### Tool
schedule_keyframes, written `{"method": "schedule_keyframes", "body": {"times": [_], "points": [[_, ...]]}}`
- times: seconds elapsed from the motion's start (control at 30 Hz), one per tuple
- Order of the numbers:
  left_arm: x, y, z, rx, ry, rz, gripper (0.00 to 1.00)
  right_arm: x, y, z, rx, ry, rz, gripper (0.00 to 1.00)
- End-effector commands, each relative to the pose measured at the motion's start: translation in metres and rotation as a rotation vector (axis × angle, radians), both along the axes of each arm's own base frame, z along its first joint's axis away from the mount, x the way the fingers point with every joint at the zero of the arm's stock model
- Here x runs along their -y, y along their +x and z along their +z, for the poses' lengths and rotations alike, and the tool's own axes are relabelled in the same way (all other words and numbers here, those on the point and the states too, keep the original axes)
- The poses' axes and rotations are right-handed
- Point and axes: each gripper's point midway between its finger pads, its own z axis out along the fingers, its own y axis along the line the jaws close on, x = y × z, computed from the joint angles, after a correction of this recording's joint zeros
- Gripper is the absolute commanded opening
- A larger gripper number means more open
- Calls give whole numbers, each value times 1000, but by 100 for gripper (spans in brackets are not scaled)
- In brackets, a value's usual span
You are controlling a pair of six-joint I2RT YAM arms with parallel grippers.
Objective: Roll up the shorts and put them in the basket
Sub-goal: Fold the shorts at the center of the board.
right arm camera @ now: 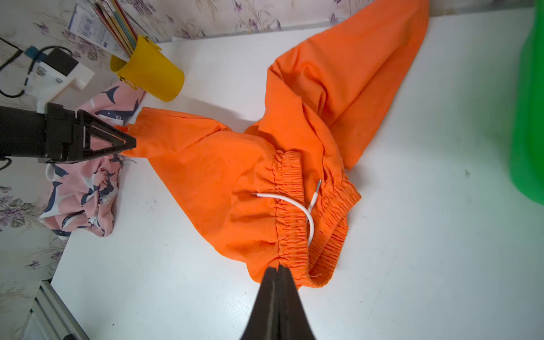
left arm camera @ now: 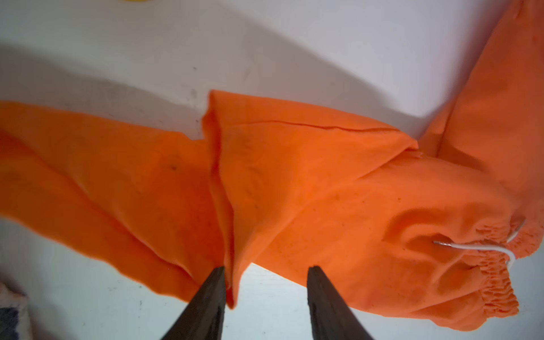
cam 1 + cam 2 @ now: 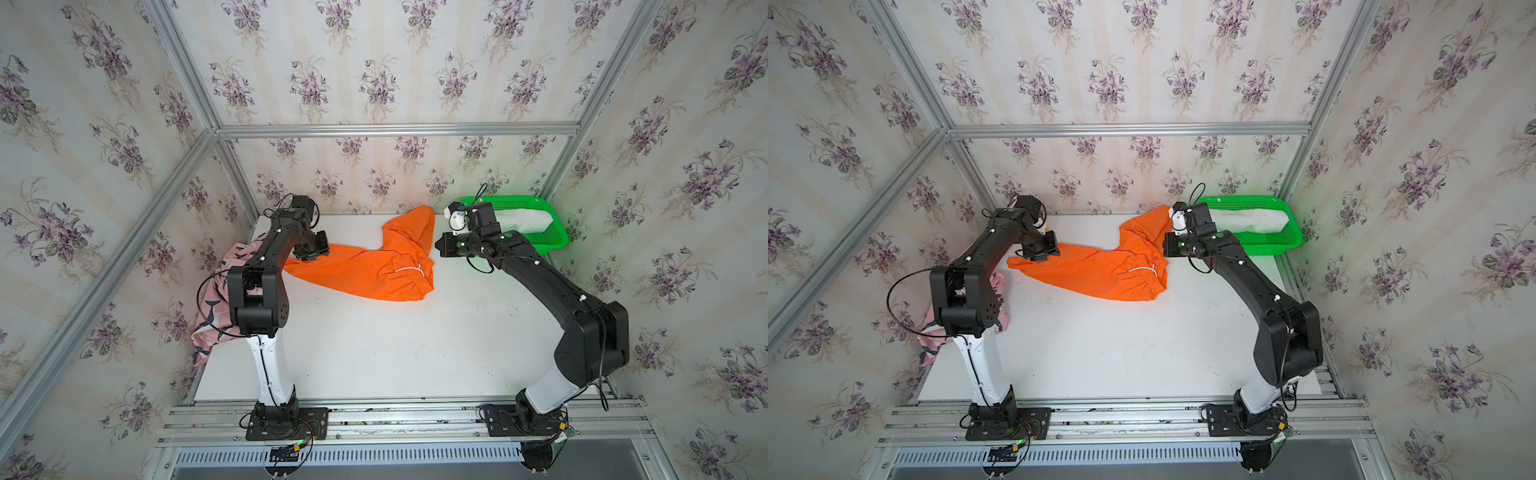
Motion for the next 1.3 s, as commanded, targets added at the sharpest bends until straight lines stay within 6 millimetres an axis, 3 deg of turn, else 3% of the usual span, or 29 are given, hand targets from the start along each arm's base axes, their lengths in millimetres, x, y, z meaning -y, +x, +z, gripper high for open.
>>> {"method": "schedule_keyframes", "body": {"times": [0.0, 0.13, 0.27, 0.37, 0.63, 0.77, 0.93, 1.13, 1.27], "points": [[49, 11, 21, 93, -74, -154, 62, -14, 3, -3, -14, 62, 27, 8], [110, 22, 31, 110, -77, -332, 68, -13, 2, -12, -25, 59, 17, 8], [166, 35, 23, 120, -138, -484, 71, -9, -3, -19, -42, 47, 11, 9], [195, 41, 12, 122, -194, -558, 71, -4, -6, -24, -46, 25, 0, 9], [212, 47, -29, 138, -249, -676, 76, 3, -16, -21, -44, 7, -11, 9], [221, 48, -42, 144, -267, -724, 71, 6, -20, -18, -42, 4, -15, 9], [224, 57, -48, 197, -181, -759, 74, 8, -24, -15, -41, 5, -19, 9], [232, 70, -37, 299, -103, -808, 77, 13, -29, -16, -41, -9, -27, 9], [232, 65, -46, 276, -104, -852, 82, 15, -32, -21, -53, -22, -27, 9]]}}
